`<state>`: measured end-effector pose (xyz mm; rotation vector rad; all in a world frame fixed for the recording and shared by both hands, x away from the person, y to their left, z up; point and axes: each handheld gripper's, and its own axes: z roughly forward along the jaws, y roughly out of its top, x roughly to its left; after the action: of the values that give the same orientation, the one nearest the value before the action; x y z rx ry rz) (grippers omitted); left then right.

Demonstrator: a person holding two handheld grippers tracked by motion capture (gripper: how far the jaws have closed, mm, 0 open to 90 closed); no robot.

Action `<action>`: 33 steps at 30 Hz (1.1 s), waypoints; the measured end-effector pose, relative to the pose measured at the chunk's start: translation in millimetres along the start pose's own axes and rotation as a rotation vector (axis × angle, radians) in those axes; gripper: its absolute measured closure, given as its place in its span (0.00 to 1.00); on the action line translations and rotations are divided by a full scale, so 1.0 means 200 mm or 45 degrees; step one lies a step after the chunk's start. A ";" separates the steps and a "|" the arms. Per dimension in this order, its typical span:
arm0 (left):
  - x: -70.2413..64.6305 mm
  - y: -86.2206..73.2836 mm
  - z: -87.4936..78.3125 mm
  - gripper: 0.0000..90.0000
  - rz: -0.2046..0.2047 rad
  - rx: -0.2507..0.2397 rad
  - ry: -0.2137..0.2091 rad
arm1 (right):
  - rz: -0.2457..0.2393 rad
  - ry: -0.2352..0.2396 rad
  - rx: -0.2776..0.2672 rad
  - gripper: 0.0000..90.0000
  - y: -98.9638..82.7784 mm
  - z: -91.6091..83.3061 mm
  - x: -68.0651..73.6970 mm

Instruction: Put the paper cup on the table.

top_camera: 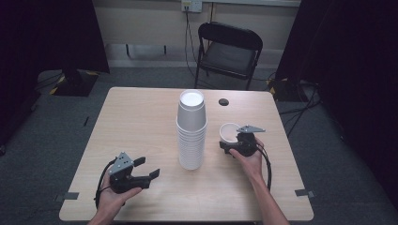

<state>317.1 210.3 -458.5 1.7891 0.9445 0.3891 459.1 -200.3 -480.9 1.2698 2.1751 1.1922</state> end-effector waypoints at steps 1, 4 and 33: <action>0.00 0.00 0.00 0.25 0.000 0.000 0.000 | -0.003 -0.002 0.010 0.15 0.00 0.00 0.00; 0.00 0.00 0.00 0.25 -0.002 -0.002 0.000 | -0.010 -0.002 0.014 0.15 0.00 0.00 0.01; 0.02 0.01 0.00 0.25 -0.004 0.004 0.016 | -0.030 -0.021 0.040 0.15 -0.05 -0.23 -0.01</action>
<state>320.6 212.6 -458.5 1.7899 0.9573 0.3973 424.8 -227.2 -463.1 1.2589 2.1993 1.1383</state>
